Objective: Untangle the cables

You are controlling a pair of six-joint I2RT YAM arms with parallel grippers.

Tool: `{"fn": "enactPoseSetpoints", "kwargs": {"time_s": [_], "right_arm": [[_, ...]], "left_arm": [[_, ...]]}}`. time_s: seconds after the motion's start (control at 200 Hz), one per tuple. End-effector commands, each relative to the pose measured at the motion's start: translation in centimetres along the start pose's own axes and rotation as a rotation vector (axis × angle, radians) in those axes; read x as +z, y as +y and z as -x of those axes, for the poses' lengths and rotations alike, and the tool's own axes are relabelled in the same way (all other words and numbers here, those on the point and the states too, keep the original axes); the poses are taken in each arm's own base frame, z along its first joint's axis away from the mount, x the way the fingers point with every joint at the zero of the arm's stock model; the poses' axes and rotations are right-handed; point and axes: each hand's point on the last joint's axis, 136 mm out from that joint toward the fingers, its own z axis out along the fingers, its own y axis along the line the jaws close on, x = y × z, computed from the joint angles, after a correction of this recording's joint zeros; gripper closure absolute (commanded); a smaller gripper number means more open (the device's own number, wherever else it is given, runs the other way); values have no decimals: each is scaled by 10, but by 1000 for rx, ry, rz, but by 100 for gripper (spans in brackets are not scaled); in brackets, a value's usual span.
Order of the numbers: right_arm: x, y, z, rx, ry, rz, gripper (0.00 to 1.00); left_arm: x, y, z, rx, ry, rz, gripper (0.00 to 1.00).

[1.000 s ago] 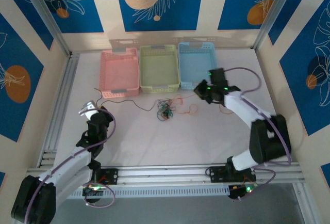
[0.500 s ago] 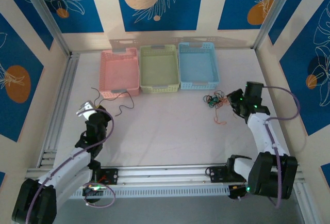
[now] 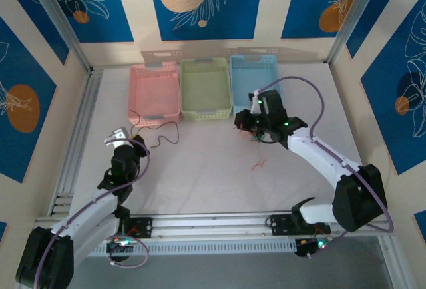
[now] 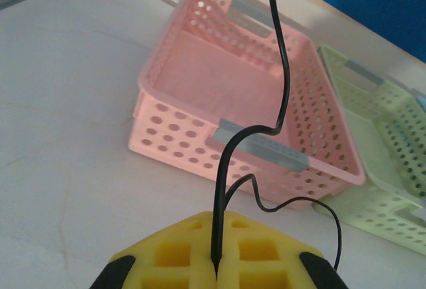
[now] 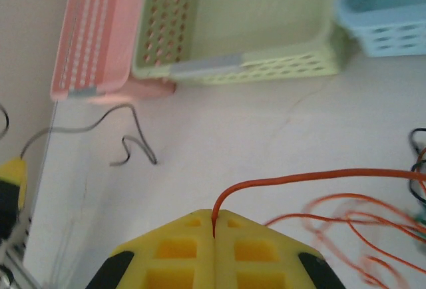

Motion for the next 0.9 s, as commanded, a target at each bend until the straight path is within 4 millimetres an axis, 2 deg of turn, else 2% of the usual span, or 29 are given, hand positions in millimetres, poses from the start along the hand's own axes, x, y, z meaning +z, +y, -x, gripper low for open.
{"fn": "enactPoseSetpoints", "kwargs": {"time_s": [0.0,0.1,0.245,0.365,0.495,0.605,0.705,0.895], "right_arm": [[3,-5,1,-71,13,-74,100],[6,-31,-7,-5,10,-174,100],[16,-69,-29,92,29,-285,100],[24,-70,-26,102,26,-275,100],[39,-70,-26,70,-17,-230,100],[37,-70,-23,43,-26,-266,100],[37,-78,-25,61,-30,-306,100],[43,-92,-31,88,20,-386,100]], "left_arm": [[0,-25,11,10,-22,-126,100],[0,-39,11,17,-15,-201,100],[-6,-59,12,20,-12,-315,100],[-17,-79,17,11,-6,-430,100],[-31,-116,24,32,41,-601,100],[-35,-148,33,52,97,-719,100],[-27,-173,43,37,136,-781,100],[12,-208,75,37,115,-765,100]]}}
